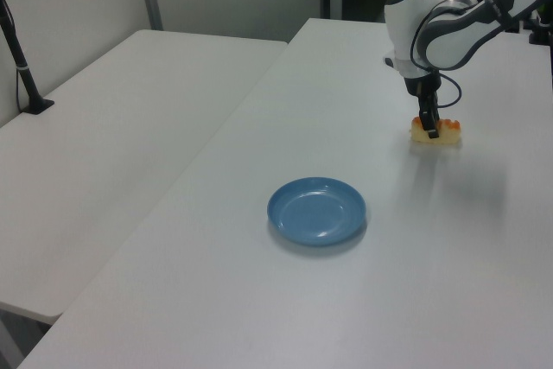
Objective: Put the bread onto the plate
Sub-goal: 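Close the gripper around the bread roll, then lift the bread roll and carry it over the blue plate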
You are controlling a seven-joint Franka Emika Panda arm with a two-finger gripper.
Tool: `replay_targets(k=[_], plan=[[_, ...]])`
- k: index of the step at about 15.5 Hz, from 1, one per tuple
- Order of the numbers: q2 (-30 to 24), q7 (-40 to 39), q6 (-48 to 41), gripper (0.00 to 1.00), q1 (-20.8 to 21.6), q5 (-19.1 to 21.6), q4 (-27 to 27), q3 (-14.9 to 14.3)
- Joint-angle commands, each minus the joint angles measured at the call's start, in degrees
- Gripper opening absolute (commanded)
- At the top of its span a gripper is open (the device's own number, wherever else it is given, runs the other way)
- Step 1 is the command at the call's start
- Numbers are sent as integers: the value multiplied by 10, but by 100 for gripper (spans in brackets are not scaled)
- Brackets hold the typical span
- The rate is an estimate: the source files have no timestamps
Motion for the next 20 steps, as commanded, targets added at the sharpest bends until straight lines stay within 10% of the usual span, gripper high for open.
replay_targets(k=[1, 9, 20], plan=[[-28, -6, -11, 59, 10, -1, -7, -3], [-12, 101, -55, 59, 104, 156, 162, 2], [227, 304, -52, 59, 240, 169, 371, 2]])
